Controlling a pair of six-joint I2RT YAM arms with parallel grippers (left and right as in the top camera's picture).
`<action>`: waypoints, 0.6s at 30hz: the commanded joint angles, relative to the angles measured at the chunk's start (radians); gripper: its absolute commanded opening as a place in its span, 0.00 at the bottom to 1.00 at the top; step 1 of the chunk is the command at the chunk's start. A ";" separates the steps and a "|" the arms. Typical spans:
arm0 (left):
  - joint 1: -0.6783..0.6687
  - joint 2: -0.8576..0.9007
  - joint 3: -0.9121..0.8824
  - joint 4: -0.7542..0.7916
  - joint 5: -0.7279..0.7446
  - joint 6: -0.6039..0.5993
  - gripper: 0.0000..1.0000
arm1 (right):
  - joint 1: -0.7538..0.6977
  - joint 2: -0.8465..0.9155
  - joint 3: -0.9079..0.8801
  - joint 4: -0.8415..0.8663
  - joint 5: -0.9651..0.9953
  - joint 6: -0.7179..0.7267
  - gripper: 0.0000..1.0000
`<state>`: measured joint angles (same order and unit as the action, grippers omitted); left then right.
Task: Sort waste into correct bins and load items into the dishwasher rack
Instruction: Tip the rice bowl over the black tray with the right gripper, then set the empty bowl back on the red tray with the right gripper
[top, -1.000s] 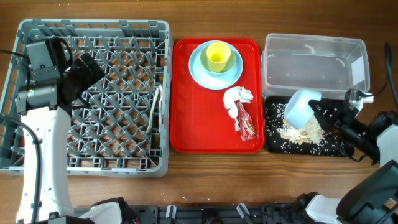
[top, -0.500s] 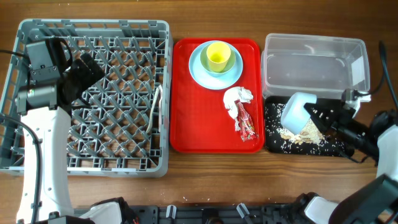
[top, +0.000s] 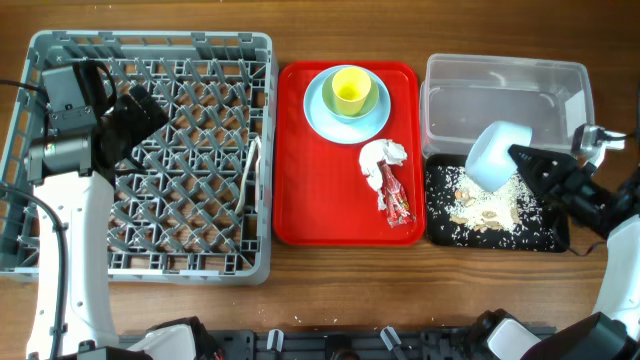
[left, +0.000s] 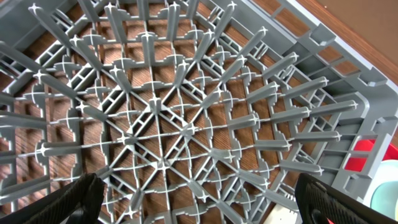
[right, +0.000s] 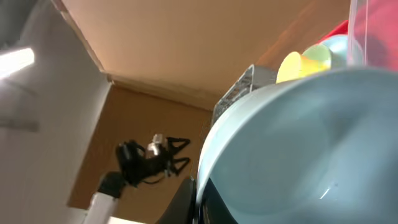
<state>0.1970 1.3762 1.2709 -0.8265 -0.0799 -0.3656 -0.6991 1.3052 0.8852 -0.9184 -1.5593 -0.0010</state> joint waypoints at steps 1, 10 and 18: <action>0.004 0.000 0.006 0.003 0.000 -0.009 1.00 | 0.000 0.002 0.003 -0.039 -0.063 0.076 0.04; 0.004 0.000 0.006 0.003 0.001 -0.009 1.00 | 0.727 -0.138 0.301 0.027 1.091 0.432 0.05; 0.004 0.000 0.006 0.003 0.001 -0.009 1.00 | 1.603 0.207 0.281 0.258 1.790 0.523 0.05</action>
<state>0.1970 1.3762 1.2709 -0.8261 -0.0803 -0.3653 0.8253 1.3781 1.1790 -0.7242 0.0883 0.5564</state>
